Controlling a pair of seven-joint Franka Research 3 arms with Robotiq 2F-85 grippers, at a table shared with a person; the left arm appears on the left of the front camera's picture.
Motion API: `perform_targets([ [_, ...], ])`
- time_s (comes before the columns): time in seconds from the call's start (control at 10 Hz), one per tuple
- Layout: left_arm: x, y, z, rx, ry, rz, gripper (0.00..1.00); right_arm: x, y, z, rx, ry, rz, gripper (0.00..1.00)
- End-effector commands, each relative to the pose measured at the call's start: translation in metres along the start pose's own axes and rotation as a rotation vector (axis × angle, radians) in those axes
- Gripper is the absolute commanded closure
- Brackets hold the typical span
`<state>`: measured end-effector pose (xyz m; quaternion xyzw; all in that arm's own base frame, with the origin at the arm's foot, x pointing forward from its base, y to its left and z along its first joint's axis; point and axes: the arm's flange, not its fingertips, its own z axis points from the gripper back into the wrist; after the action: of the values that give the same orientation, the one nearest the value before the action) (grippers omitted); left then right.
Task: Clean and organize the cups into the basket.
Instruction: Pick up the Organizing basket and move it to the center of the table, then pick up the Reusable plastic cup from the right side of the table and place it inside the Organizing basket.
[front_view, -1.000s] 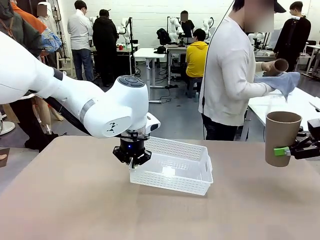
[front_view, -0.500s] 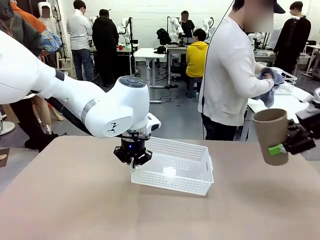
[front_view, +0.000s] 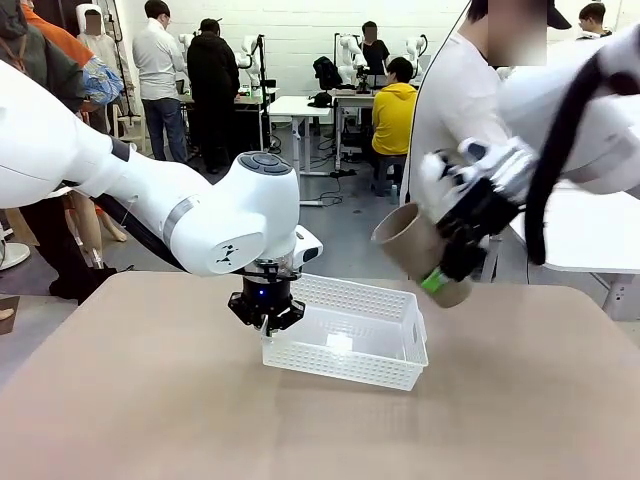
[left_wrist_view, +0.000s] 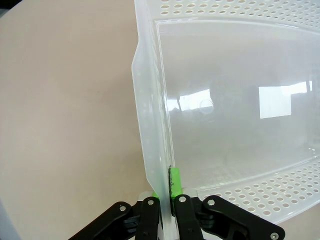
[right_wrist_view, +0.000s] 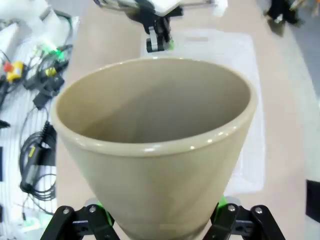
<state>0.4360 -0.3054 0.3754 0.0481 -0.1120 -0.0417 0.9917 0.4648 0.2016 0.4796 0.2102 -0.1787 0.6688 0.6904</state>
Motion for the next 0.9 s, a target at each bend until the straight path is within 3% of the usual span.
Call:
perform_targets([
  [0.0, 0.002, -0.002, 0.000, -0.001, -0.002, -0.002, 1.00, 0.012, -0.025, -0.037, 0.021, 0.128, 0.033, 0.18],
  [0.3, 0.002, -0.002, 0.000, -0.001, -0.002, -0.002, 1.00, 0.013, -0.035, -0.076, 0.028, 0.166, 0.094, 0.18],
  [0.5, 0.002, -0.002, 0.000, -0.001, -0.002, -0.002, 1.00, 0.010, -0.031, -0.063, -0.029, 0.068, 0.157, 0.18],
  [0.6, 0.002, -0.002, 0.000, -0.001, -0.002, -0.002, 1.00, 0.009, -0.031, -0.083, 0.045, 0.158, 0.099, 0.18],
  [0.8, 0.002, -0.002, 0.000, -0.001, -0.002, -0.002, 1.00, 0.009, -0.031, -0.083, 0.045, 0.158, 0.099, 0.18],
])
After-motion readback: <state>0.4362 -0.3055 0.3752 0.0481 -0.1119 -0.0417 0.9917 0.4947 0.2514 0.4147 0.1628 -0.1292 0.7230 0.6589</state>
